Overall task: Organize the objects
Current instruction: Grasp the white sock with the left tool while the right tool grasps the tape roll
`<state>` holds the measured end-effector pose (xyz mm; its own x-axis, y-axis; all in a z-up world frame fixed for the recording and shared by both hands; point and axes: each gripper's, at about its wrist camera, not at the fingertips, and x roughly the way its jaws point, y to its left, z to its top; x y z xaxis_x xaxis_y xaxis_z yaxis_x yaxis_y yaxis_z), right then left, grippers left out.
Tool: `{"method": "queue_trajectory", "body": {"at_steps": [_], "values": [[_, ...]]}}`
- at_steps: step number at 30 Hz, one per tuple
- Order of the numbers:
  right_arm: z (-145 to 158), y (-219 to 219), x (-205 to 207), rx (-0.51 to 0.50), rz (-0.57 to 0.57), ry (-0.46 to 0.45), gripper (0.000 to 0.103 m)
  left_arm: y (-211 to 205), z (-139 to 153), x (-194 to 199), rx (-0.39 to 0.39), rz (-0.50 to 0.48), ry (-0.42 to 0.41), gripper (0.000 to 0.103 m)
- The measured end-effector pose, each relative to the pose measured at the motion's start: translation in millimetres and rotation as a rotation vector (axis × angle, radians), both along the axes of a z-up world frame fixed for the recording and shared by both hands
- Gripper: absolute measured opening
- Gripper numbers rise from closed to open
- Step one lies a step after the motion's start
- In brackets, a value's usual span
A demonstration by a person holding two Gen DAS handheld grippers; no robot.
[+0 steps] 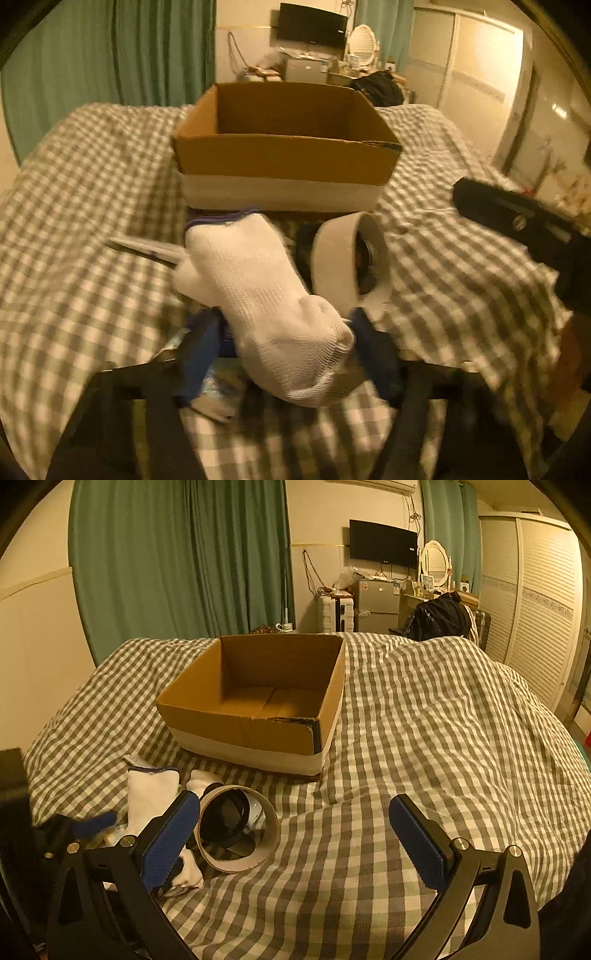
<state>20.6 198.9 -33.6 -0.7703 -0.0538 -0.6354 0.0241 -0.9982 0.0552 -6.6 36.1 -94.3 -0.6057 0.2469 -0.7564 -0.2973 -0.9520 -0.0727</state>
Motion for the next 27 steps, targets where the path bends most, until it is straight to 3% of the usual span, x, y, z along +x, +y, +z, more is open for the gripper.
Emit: {"method": "queue_trajectory", "body": {"at_steps": [4, 13, 20, 27], "values": [[-5.5, -2.0, -3.4, 0.001, 0.007, -0.024, 0.103, -3.8, 10.4, 5.2, -0.007, 0.017, 0.024, 0.049], [-25.6, -19.2, -22.8, -0.031, 0.112, -0.125, 0.103, -34.4, 49.7, 5.8, -0.091, 0.121, 0.166, 0.048], [-49.5, -43.4, -47.8, -0.007, 0.196, -0.204, 0.103, -52.2, 44.9, -0.4, -0.091, 0.17, 0.149, 0.048], [-73.4, -38.6, -68.4, -0.053, 0.191, -0.299, 0.097, -47.9, 38.1, -1.0, -0.094, 0.163, 0.146, 0.048]]}}
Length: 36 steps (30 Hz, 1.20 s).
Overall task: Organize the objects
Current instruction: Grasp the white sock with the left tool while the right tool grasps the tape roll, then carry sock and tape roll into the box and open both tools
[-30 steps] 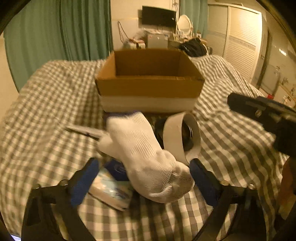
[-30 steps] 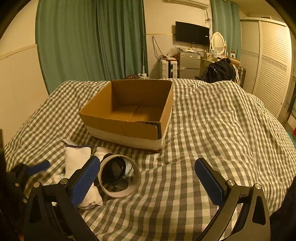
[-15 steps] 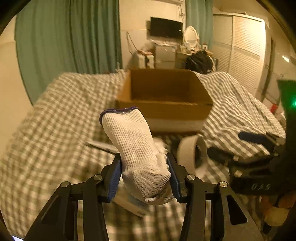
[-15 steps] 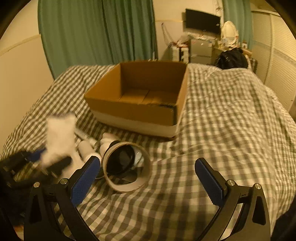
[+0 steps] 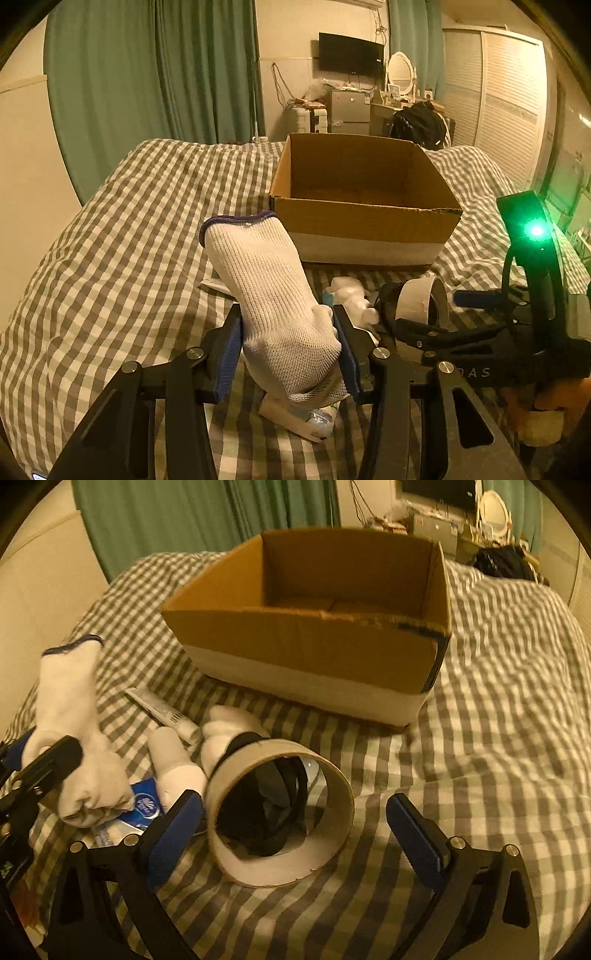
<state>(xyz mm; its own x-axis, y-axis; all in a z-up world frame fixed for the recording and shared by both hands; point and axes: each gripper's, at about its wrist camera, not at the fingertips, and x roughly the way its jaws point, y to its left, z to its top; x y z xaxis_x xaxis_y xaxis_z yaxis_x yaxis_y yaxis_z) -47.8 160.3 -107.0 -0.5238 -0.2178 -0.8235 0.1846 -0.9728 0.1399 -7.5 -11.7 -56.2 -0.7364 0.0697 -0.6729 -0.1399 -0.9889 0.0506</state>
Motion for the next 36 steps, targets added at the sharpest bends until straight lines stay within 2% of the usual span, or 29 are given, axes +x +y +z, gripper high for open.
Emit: {"method": "queue_trajectory", "body": {"at_steps": [4, 13, 21, 28, 36], "values": [[-1.8, -1.8, 1.3, -0.036, 0.027, -0.009, 0.082, 2.7, 0.6, 0.4, 0.0, 0.002, -0.001, 0.048], [20.8, 5.0, 25.6, -0.067, 0.008, 0.043, 0.082, 3.7, 14.8, 13.6, 0.011, -0.001, 0.005, 0.047], [65.6, 8.0, 54.6, -0.048, 0.002, 0.148, 0.082, 5.0, 40.3, 29.0, 0.026, -0.019, 0.049, 0.047], [119.7, 6.9, 63.6, -0.013, 0.002, 0.242, 0.082, 3.1, 69.5, 30.1, 0.028, -0.05, 0.079, 0.047], [178.5, 8.2, 49.9, 0.018, 0.026, 0.352, 0.082, 14.0, 112.6, -4.4, 0.012, -0.079, 0.15, 0.047]]}}
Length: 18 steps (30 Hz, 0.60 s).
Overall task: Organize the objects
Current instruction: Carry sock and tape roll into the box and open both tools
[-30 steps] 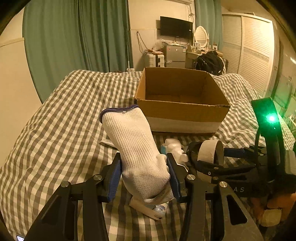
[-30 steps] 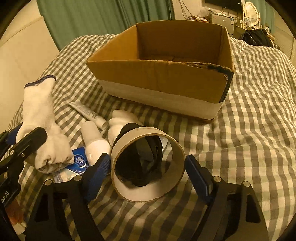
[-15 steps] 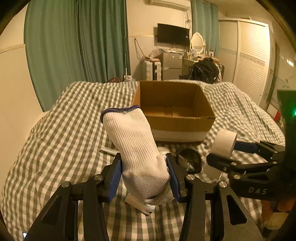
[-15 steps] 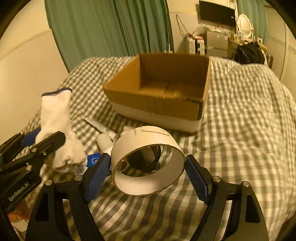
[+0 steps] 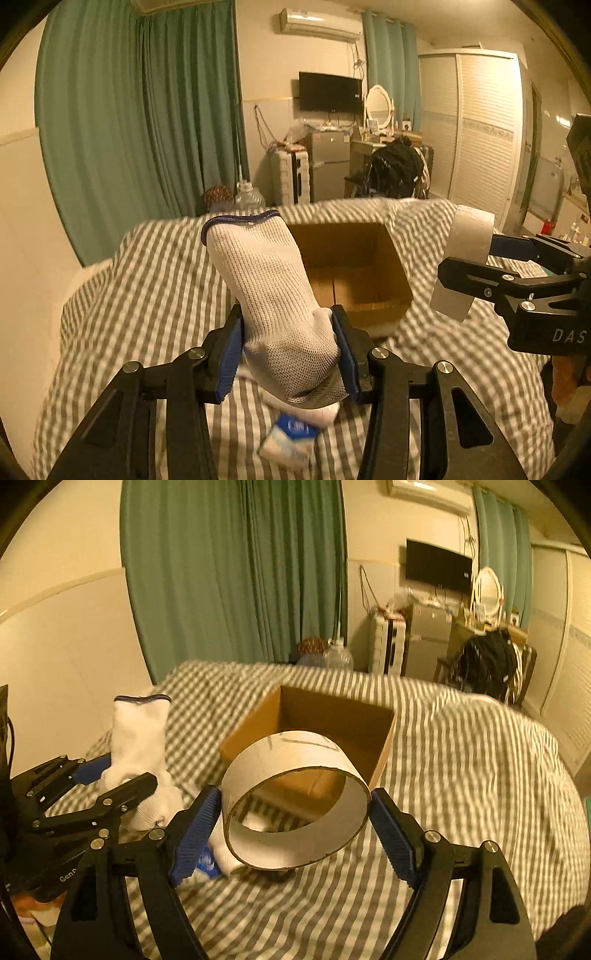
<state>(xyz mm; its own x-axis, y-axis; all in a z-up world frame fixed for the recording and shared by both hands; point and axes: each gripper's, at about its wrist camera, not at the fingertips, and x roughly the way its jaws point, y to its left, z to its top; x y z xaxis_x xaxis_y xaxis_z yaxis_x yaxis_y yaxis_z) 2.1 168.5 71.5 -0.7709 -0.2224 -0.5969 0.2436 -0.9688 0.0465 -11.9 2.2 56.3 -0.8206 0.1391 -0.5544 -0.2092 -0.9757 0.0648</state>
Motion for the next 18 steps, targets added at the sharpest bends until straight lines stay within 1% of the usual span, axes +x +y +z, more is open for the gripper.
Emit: {"method": "queue_trajectory", "body": {"at_steps": [4, 9, 13, 18], "values": [[20.0, 2.9, -23.9, -0.021, -0.002, 0.038, 0.082, 6.4, 11.8, -26.4, -0.007, -0.006, 0.025, 0.047], [32.3, 4.8, -54.7, -0.02, -0.003, 0.068, 0.082, 14.5, 18.0, -67.5, -0.002, -0.018, 0.041, 0.047], [35.3, 7.6, -86.6, -0.039, -0.006, 0.072, 0.082, 19.8, 7.8, -103.2, 0.006, -0.022, 0.027, 0.047], [24.5, 5.3, -130.2, -0.036, -0.01, 0.061, 0.082, 25.5, -16.6, -142.8, 0.005, -0.031, -0.008, 0.047]]}}
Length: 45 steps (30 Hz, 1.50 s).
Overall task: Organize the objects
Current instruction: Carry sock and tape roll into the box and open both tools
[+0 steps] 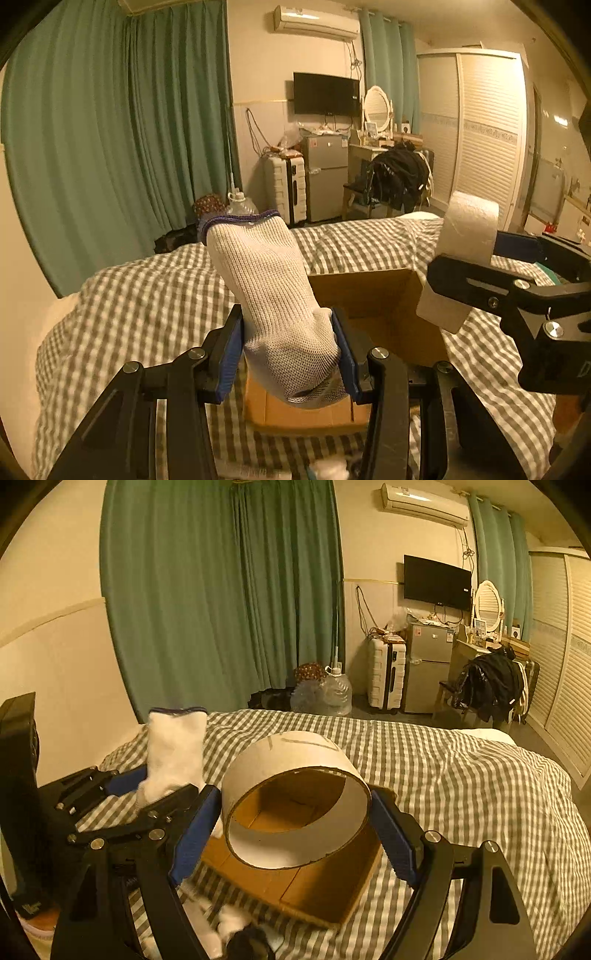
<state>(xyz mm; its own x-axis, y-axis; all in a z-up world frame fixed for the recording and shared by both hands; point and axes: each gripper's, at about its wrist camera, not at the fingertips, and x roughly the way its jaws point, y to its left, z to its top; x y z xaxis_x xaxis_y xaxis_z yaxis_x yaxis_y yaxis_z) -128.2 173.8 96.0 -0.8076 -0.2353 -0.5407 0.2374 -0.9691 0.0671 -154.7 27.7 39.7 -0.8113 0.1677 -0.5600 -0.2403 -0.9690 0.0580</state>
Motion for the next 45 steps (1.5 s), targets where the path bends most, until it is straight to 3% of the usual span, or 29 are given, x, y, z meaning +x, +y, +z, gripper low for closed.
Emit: {"method": "queue_trajectory", "body": {"at_steps": [11, 17, 22, 25, 26, 28, 29, 36, 39, 45], "values": [[-59.4, 6.8, -86.3, 0.015, -0.055, -0.08, 0.082, 13.2, -46.0, -39.9, -0.013, -0.072, -0.055, 0.046], [-96.4, 16.7, -104.2, 0.012, -0.075, -0.147, 0.082, 16.9, -60.2, -43.6, -0.023, -0.11, -0.079, 0.046], [-105.0, 24.7, -105.1, 0.005, -0.091, -0.157, 0.083, 24.4, -67.4, -43.6, -0.037, -0.129, -0.102, 0.048], [-101.3, 27.7, -98.5, -0.015, -0.095, -0.136, 0.085, 24.6, -67.3, -42.0, -0.037, -0.131, -0.105, 0.058], [-99.8, 30.0, -97.1, -0.026, -0.097, -0.128, 0.09, 23.9, -66.5, -41.4, -0.038, -0.126, -0.1, 0.062], [-95.7, 32.7, -95.2, -0.028, -0.111, -0.111, 0.094, 22.8, -64.8, -38.3, -0.045, -0.106, -0.079, 0.084], [-92.8, 33.7, -96.9, -0.027, -0.121, -0.1, 0.094, 22.7, -62.5, -36.2, -0.046, -0.093, -0.063, 0.087], [-63.2, 38.3, -64.8, -0.045, -0.145, -0.065, 0.094, 14.5, -31.8, -3.2, -0.023, -0.027, -0.037, 0.088], [-34.7, 38.9, -29.5, -0.044, -0.139, -0.017, 0.094, 15.0, -5.0, 21.5, -0.022, -0.008, 0.011, 0.097], [23.5, 42.1, 39.7, -0.021, -0.135, 0.083, 0.094, 8.1, 44.9, 71.6, -0.025, 0.022, 0.096, 0.102]]}}
